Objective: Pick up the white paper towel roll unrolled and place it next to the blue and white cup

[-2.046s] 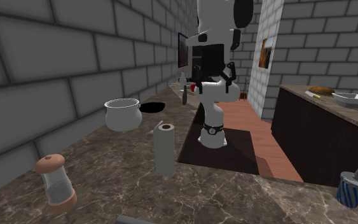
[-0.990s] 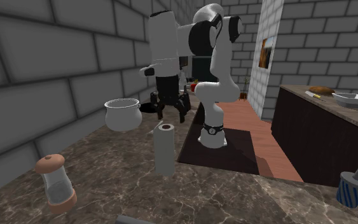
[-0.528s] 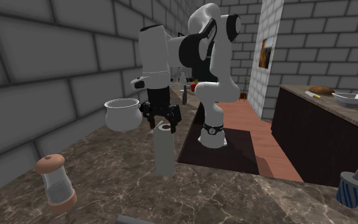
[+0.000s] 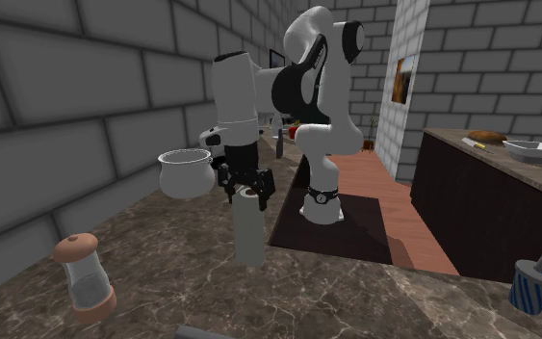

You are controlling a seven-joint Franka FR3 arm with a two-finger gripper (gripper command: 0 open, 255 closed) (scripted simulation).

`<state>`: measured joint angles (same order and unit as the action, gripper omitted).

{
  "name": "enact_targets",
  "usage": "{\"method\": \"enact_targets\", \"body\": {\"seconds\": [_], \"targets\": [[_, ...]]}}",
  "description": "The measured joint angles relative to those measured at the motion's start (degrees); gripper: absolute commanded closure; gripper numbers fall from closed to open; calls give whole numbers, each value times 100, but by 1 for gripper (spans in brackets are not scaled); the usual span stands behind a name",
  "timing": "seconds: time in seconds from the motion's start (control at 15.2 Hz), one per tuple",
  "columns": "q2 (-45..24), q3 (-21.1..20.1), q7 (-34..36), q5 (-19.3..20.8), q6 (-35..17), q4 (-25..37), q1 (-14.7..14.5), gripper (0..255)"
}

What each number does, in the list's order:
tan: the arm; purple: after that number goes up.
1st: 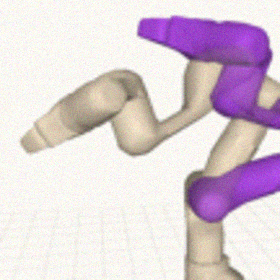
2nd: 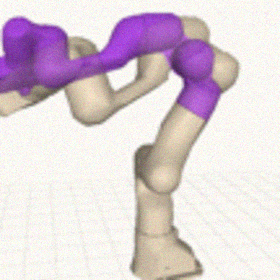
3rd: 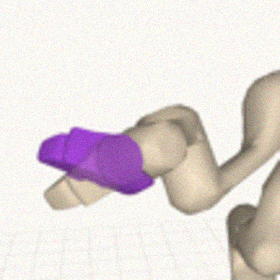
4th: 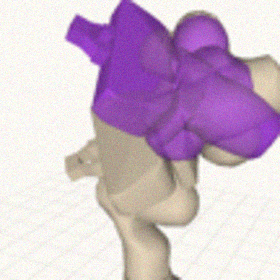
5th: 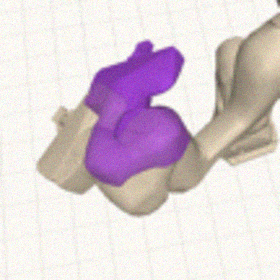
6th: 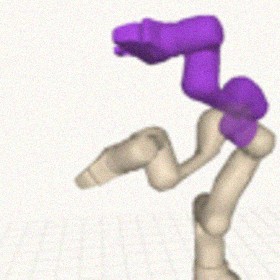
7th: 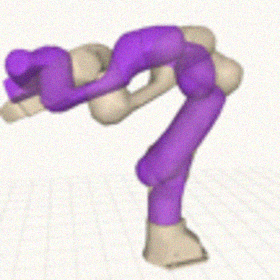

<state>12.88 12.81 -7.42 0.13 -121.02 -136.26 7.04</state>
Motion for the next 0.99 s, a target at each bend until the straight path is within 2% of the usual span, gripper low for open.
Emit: {"method": "enact_targets", "body": {"seconds": [0.13,0.2,0.99], "targets": [[-1,0,0,0,-4,-2,0,0],[-1,0,0,0,-4,-2,0,255],[43,-6,12,9,93,53,1,255]]}}
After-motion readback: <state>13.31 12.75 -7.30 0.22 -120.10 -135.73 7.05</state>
